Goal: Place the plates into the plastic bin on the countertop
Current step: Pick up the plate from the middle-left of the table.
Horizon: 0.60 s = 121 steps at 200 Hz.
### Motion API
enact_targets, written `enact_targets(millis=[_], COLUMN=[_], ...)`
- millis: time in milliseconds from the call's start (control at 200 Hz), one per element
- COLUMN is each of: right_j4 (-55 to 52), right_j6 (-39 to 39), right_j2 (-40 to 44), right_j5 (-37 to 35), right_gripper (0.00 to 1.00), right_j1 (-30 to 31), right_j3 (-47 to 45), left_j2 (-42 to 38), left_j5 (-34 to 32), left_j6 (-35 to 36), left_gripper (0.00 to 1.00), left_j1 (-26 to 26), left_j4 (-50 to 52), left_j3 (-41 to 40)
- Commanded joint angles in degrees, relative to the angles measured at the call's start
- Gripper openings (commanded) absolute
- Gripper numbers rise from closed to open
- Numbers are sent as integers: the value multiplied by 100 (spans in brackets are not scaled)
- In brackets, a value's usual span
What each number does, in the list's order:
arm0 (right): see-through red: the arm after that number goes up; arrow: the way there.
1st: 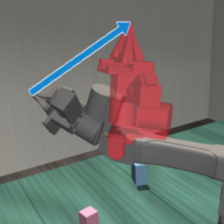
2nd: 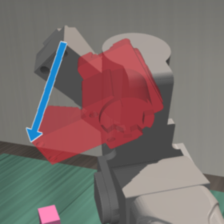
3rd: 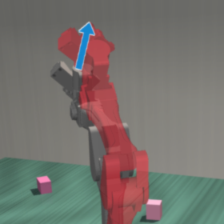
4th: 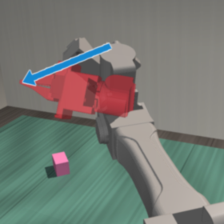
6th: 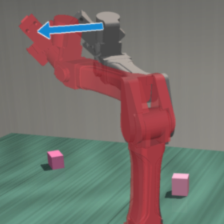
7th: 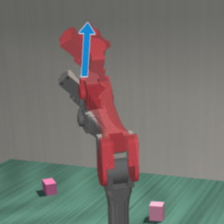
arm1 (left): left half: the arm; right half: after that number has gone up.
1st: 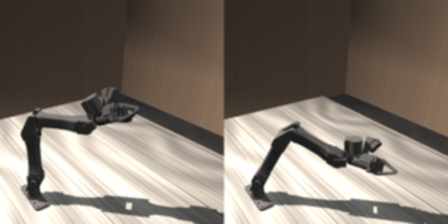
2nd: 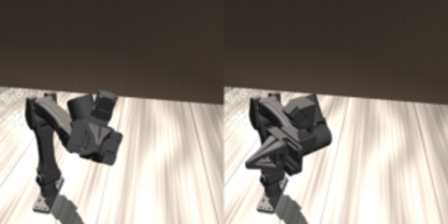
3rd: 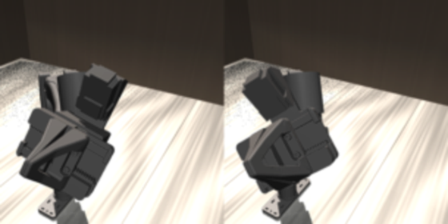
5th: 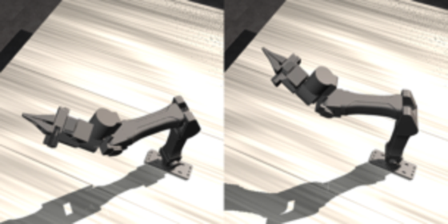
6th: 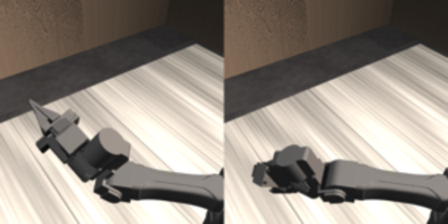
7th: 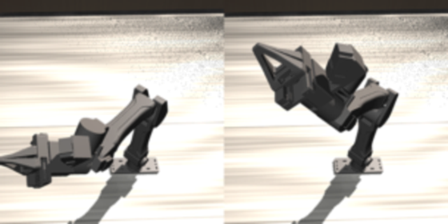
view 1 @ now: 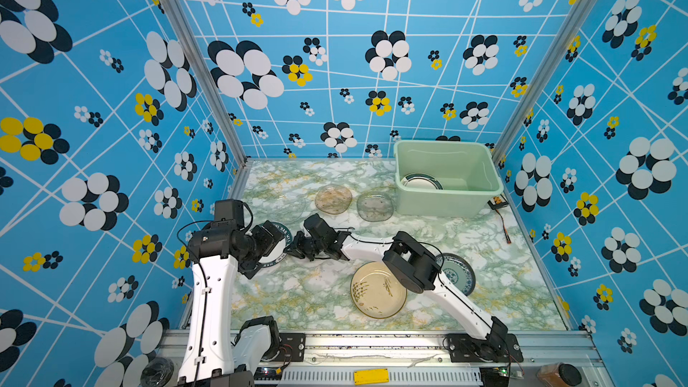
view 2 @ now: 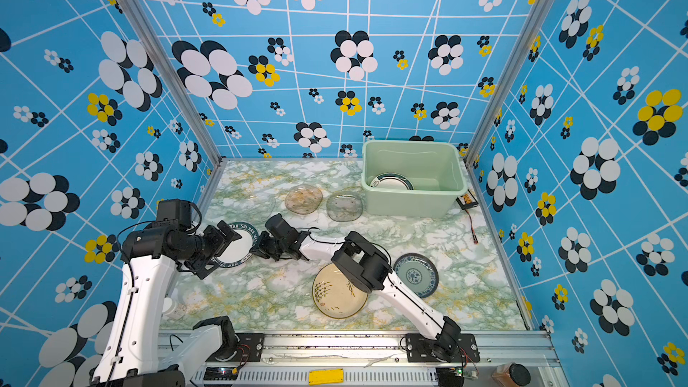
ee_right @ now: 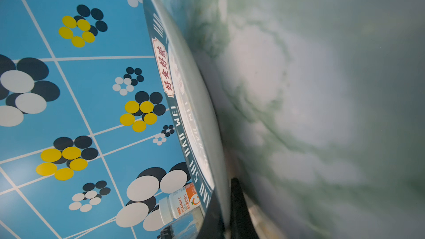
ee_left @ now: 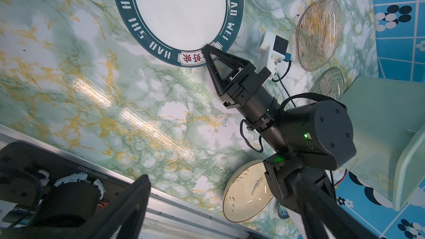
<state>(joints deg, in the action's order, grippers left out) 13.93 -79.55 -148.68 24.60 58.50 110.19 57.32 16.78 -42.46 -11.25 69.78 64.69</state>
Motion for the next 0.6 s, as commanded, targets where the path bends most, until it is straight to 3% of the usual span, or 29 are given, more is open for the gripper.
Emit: enact_targets(millis=[0,230,600], right_j4=[-148,-218,-1257], right_j6=[-43,101,1064], right_j2=[266,560,1518], right_j5=[27,54,-4], right_gripper=[0,0,0], right_j1=[38,39,38], right_j3=[-254,-451,-973], left_j2=[-35,-114,-194], left_j5=[96,113,279], left_j6=[-43,-98,-149], left_gripper=[99,99,99], left_j1=[-58,-53,-58], left_j4=[-76,-148,-478], left_j3=[97,62,243])
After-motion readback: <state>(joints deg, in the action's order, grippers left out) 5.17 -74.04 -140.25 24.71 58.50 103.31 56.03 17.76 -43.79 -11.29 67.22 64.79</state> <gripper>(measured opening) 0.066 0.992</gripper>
